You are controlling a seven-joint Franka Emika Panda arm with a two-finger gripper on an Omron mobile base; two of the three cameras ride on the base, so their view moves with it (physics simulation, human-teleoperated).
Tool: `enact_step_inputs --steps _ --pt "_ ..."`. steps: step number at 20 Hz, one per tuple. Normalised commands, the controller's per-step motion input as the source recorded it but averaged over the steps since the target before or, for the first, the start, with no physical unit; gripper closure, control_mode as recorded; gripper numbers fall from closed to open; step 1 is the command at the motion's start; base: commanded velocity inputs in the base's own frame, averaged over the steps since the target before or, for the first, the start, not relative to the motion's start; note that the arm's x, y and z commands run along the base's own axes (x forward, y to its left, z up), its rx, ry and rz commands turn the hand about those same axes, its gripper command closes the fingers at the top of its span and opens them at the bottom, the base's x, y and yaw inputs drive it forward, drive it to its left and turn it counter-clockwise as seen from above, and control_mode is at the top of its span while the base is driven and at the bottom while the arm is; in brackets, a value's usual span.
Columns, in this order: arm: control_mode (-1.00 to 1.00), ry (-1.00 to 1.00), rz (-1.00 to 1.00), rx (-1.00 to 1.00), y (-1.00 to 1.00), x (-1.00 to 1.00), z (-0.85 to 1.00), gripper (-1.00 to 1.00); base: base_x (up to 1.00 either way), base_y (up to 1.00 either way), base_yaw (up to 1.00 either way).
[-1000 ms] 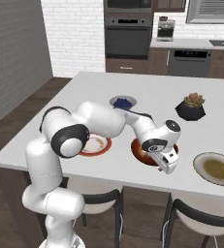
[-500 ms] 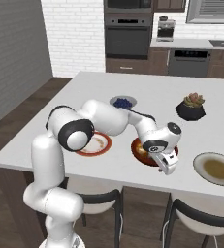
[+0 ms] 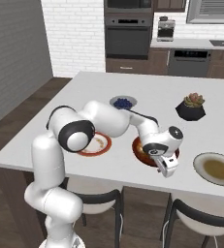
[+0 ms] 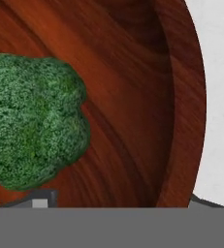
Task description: Pick the chicken drumstick and broccoli from their plates and place them in the bowl. Then put the bowl in the fridge.
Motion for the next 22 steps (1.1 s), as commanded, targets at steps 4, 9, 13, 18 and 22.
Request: enact_step_inputs --steps 4,9,13,18,22 --pt "-1.0 -0.02 -0.06 0.0 0.05 0.0 -0.01 1.0 0.0 0.0 0.0" --pt "-1.0 0.0 -0.08 -0.01 0.22 0.0 0.11 1.0 0.0 0.0 0.0" --pt "-1.0 -0.09 -0.08 0.0 0.0 -0.15 0.53 1.0 0.0 0.0 0.0" --pt "-1.0 -0.07 -0.15 0.0 0.02 -0.04 0.14 1.0 0.0 0.0 0.0" --pt "-1.0 -0.15 -0.25 0.0 0.01 -0.04 0.01 1.0 0.0 0.0 0.0"
